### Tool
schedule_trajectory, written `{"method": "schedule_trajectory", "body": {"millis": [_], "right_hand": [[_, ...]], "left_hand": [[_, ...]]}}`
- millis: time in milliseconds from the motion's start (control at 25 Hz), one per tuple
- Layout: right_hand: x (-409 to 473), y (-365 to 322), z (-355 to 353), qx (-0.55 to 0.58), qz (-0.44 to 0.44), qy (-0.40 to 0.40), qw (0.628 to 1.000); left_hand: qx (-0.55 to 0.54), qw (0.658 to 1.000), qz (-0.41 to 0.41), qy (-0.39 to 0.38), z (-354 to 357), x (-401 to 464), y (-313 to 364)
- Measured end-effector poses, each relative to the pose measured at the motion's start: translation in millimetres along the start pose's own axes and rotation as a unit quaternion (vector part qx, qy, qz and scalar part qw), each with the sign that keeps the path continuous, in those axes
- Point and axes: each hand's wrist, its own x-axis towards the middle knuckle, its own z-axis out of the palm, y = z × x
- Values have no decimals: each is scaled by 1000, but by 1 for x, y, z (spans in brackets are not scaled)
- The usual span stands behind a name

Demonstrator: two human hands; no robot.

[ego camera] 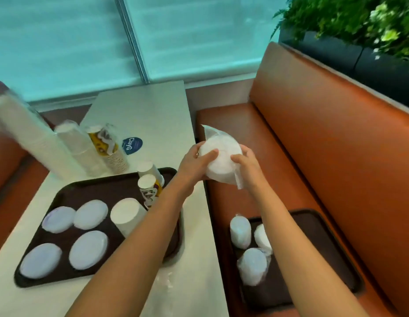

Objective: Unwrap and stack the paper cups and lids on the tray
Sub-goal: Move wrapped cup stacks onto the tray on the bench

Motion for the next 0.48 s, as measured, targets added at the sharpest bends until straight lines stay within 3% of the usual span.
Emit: {"method": "schedule_trajectory", "body": {"millis": [200,480], "right_hand": [[33,-18,77,-9,7,-35,999],[110,15,144,-21,53,-37,998]], "left_hand": [[60,998,-18,24,-80,30,23],[177,982,-50,29,-151,105,13]]}}
